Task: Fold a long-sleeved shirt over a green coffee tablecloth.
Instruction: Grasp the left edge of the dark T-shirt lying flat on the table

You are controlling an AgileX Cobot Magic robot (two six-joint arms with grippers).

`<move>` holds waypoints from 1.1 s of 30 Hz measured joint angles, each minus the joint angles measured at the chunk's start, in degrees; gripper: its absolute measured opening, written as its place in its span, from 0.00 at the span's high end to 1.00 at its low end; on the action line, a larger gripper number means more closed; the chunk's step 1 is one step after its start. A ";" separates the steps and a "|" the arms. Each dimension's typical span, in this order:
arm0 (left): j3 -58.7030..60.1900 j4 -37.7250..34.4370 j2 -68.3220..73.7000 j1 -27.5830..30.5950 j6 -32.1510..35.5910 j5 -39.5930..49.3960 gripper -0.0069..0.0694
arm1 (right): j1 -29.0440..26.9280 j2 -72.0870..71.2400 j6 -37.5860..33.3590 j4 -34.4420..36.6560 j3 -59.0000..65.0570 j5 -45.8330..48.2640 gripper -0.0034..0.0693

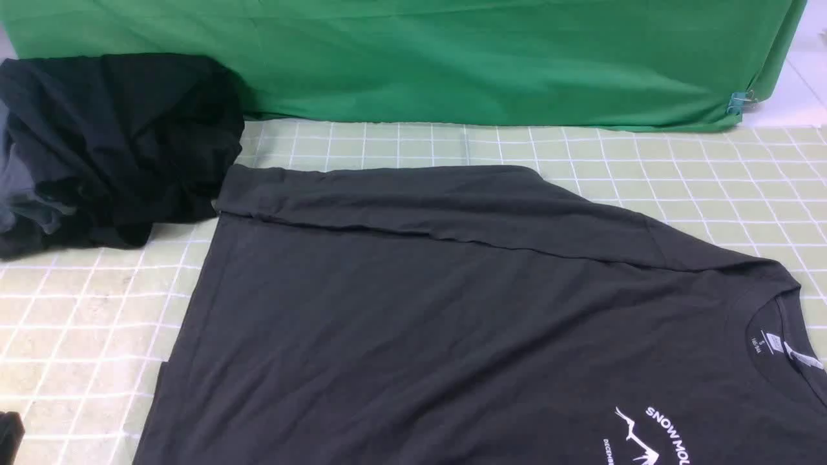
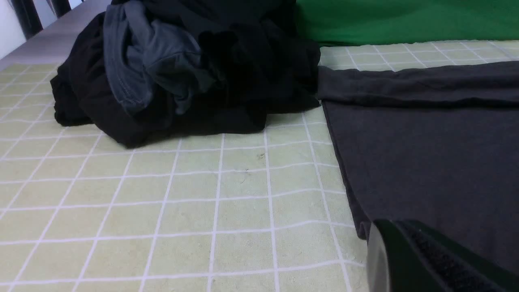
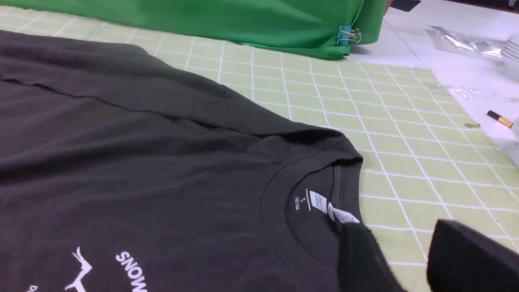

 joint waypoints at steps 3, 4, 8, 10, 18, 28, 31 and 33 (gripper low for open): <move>0.00 0.00 0.00 0.00 0.00 0.00 0.91 | 0.00 0.00 0.00 0.00 0.00 0.00 0.62; 0.00 0.00 0.00 0.00 0.00 0.00 0.91 | 0.00 0.00 0.00 0.00 0.00 0.00 0.62; 0.00 0.00 0.00 0.00 0.00 0.00 0.91 | 0.00 0.00 0.00 0.00 0.00 0.00 0.62; 0.00 0.00 0.00 0.00 0.00 0.00 0.91 | 0.00 0.00 0.00 0.00 0.00 0.00 0.62; 0.00 -0.30 0.00 0.00 -0.45 -2.52 0.91 | 0.00 0.00 0.00 0.00 0.00 0.00 0.62; 0.00 -18.94 0.00 0.00 -11.27 -24.93 0.91 | 0.00 0.00 0.00 0.00 0.00 0.00 0.62; 0.00 -19.73 0.00 0.00 -13.63 -35.30 0.91 | 0.00 0.00 0.00 0.00 0.00 0.00 0.62; 0.00 -19.68 0.00 0.00 -15.55 -42.30 0.91 | 0.00 0.00 0.00 0.00 0.00 -0.24 0.62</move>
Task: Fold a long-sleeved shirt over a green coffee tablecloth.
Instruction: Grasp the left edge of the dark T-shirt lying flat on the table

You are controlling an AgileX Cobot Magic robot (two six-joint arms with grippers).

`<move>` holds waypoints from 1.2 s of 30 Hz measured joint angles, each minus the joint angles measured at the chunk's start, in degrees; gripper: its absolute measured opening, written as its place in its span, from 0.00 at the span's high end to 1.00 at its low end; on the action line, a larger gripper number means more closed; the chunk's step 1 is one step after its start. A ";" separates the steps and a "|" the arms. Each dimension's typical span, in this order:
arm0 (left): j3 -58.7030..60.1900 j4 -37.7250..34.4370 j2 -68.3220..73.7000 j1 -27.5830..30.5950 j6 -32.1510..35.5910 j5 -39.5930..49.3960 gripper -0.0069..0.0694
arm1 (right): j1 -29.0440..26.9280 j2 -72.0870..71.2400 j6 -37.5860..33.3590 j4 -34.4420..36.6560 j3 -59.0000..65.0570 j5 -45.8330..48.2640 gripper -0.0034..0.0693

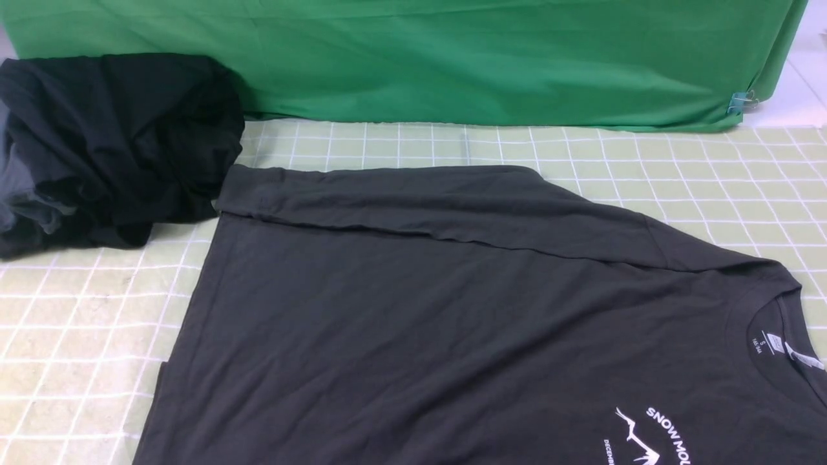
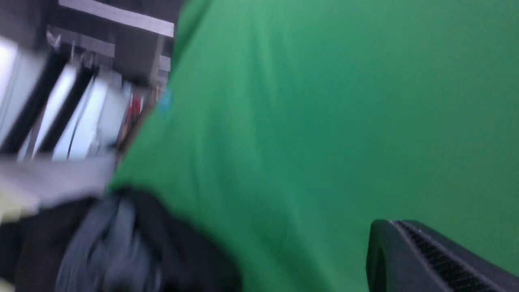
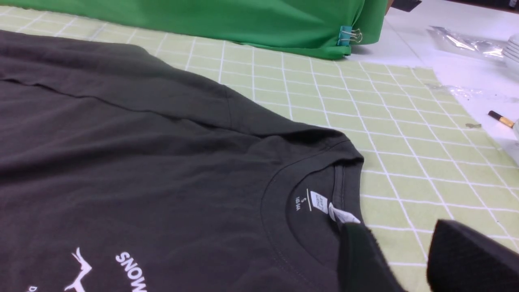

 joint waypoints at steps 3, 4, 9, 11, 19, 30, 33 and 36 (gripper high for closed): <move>-2.05 -2.69 -0.04 0.00 -5.31 -6.02 0.91 | 0.00 0.00 3.80 3.50 0.04 -4.51 0.62; -4.39 -3.71 0.27 0.00 -6.94 -4.78 0.91 | 0.00 0.00 6.80 5.92 0.04 -7.76 0.62; -22.29 0.30 8.69 0.00 -7.32 17.80 0.91 | 0.00 0.00 17.58 11.43 0.04 -24.72 0.62; -26.73 1.78 12.13 0.00 -7.09 25.14 0.91 | 0.00 0.00 18.71 11.83 0.04 -28.31 0.62; -48.96 2.89 47.89 0.00 8.31 77.58 0.91 | 0.00 0.00 18.15 12.50 0.04 -38.12 0.62; -38.95 10.58 66.24 -8.75 8.69 88.18 0.92 | 0.31 0.11 19.58 12.47 -1.74 -30.88 0.88; -36.51 18.46 66.63 -14.87 -0.20 90.52 0.92 | 2.38 5.45 15.76 11.80 -10.91 -15.45 0.94; -36.39 21.51 67.48 -17.03 -5.23 90.01 0.92 | 5.72 16.46 8.44 11.71 -22.71 -0.95 0.95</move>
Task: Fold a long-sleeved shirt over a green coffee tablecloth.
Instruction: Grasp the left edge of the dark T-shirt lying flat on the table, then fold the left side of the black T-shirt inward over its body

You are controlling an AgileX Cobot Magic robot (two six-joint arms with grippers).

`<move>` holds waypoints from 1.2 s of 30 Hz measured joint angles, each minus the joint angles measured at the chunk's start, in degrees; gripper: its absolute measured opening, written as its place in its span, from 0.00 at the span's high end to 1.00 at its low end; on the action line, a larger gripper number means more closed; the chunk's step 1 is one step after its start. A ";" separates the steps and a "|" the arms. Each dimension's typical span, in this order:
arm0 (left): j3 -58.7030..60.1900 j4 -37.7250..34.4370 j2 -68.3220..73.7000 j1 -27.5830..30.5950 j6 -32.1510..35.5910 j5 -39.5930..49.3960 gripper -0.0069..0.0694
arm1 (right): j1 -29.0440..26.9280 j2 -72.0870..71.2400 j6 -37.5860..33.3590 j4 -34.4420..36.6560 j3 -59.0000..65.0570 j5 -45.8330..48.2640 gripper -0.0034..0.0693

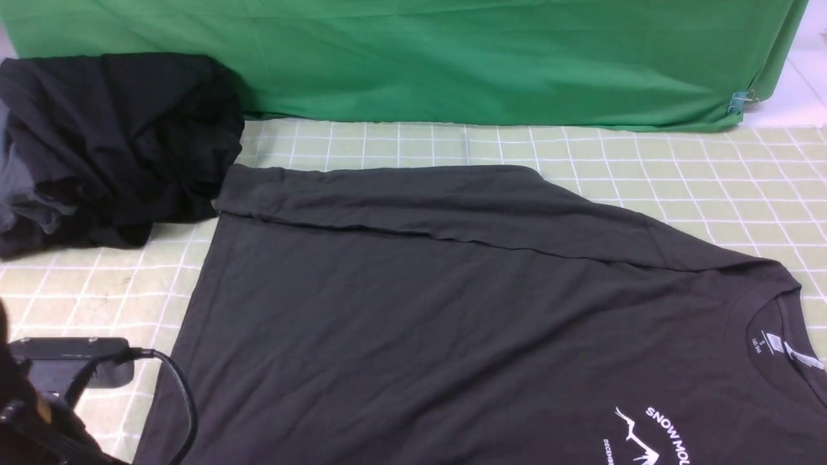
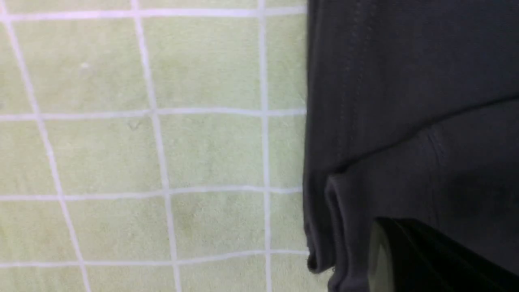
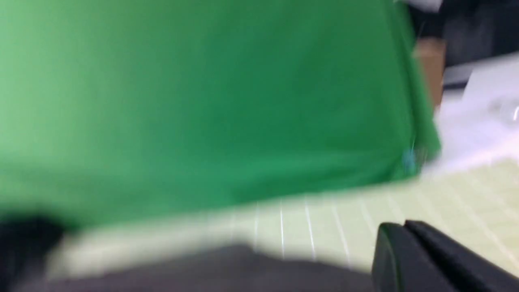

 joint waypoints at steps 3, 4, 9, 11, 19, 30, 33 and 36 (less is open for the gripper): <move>0.41 0.00 0.92 -0.20 -1.11 -3.52 0.91 | 3.44 10.55 -7.30 -0.08 -9.25 11.96 0.95; 0.44 0.32 1.23 -0.20 -1.11 -4.13 0.91 | 4.49 13.45 -8.94 -0.14 -11.52 15.73 0.95; 0.61 0.74 5.22 -0.20 -0.42 -5.83 0.79 | 10.11 24.45 -13.33 0.62 -17.10 21.84 0.95; 0.61 0.74 7.20 -0.20 -0.42 -5.97 0.73 | 12.12 26.23 -13.65 1.41 -17.10 21.07 0.95; 0.72 0.00 12.60 -0.20 0.01 -6.38 0.52 | 17.13 27.24 -13.52 2.97 -15.21 14.70 0.95; 0.85 -0.42 16.09 -0.20 0.01 -7.01 0.72 | 17.13 27.36 -13.40 3.34 -15.21 13.99 0.95; 0.85 -0.58 16.00 -0.20 0.16 -5.45 0.82 | 17.17 27.36 -13.40 3.34 -15.21 14.04 0.95; 0.85 -0.78 15.06 -0.20 1.30 -4.16 0.88 | 17.17 27.36 -13.40 3.38 -15.21 14.10 0.95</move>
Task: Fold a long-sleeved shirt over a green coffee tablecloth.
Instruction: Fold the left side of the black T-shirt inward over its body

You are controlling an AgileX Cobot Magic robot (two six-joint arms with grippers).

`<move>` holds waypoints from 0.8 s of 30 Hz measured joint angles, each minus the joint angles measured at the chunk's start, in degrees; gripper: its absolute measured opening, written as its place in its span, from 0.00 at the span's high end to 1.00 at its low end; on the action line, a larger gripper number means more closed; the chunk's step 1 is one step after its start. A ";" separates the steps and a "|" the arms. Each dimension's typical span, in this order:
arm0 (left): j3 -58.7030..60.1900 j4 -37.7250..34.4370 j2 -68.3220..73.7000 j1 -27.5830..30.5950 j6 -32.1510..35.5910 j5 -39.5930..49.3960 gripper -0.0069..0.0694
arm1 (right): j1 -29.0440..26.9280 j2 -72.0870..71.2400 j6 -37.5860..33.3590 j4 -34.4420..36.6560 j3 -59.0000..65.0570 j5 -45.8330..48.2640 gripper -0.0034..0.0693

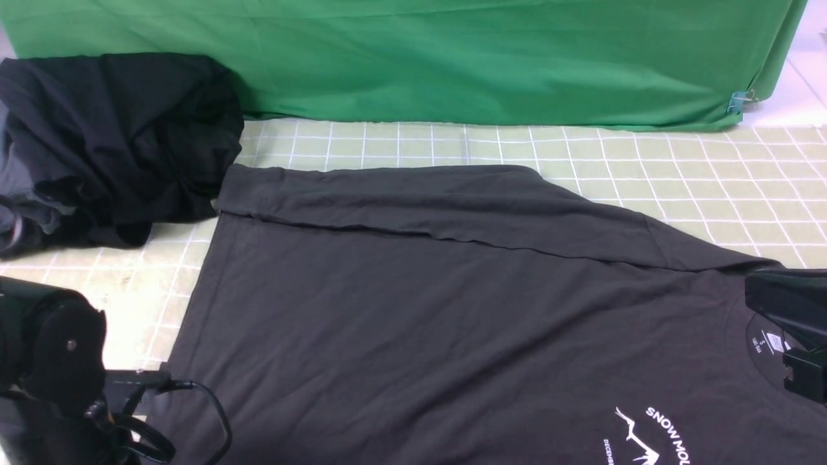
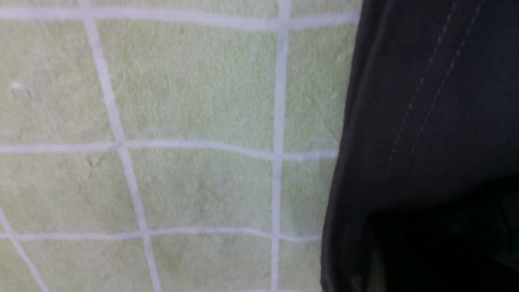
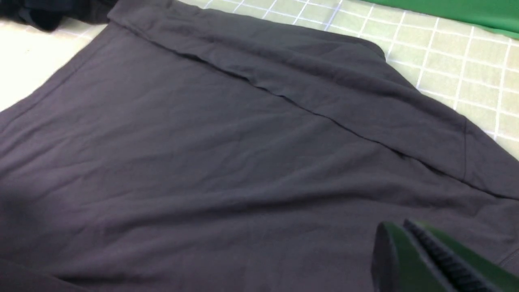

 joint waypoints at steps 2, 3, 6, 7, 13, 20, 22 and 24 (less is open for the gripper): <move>-0.56 -0.25 -2.08 0.00 0.67 2.10 0.90 | 0.00 0.00 0.02 0.00 0.00 0.06 0.95; -1.22 -0.27 -3.40 0.00 0.96 2.85 0.90 | 0.00 0.00 0.02 0.00 0.00 0.06 0.95; -4.80 -0.27 -6.83 0.00 2.28 5.62 0.90 | 0.00 0.00 0.06 0.00 0.00 0.01 0.95; -6.23 -0.27 -7.66 0.00 2.81 6.34 0.90 | 0.00 0.00 0.13 0.00 0.00 -0.13 0.95; -19.53 -0.32 -9.13 0.00 5.71 7.77 0.90 | 0.00 0.00 0.25 0.32 0.00 -1.45 0.95; -40.23 2.00 1.25 0.82 7.36 8.45 0.90 | 0.00 0.92 0.37 0.91 0.00 -0.22 0.94; -43.85 2.27 5.32 1.67 8.45 8.50 0.90 | 0.00 1.71 0.37 1.88 0.00 2.29 0.94; -47.27 2.94 9.49 2.43 9.71 8.50 0.90 | 0.00 2.94 0.25 2.68 -0.80 7.04 0.94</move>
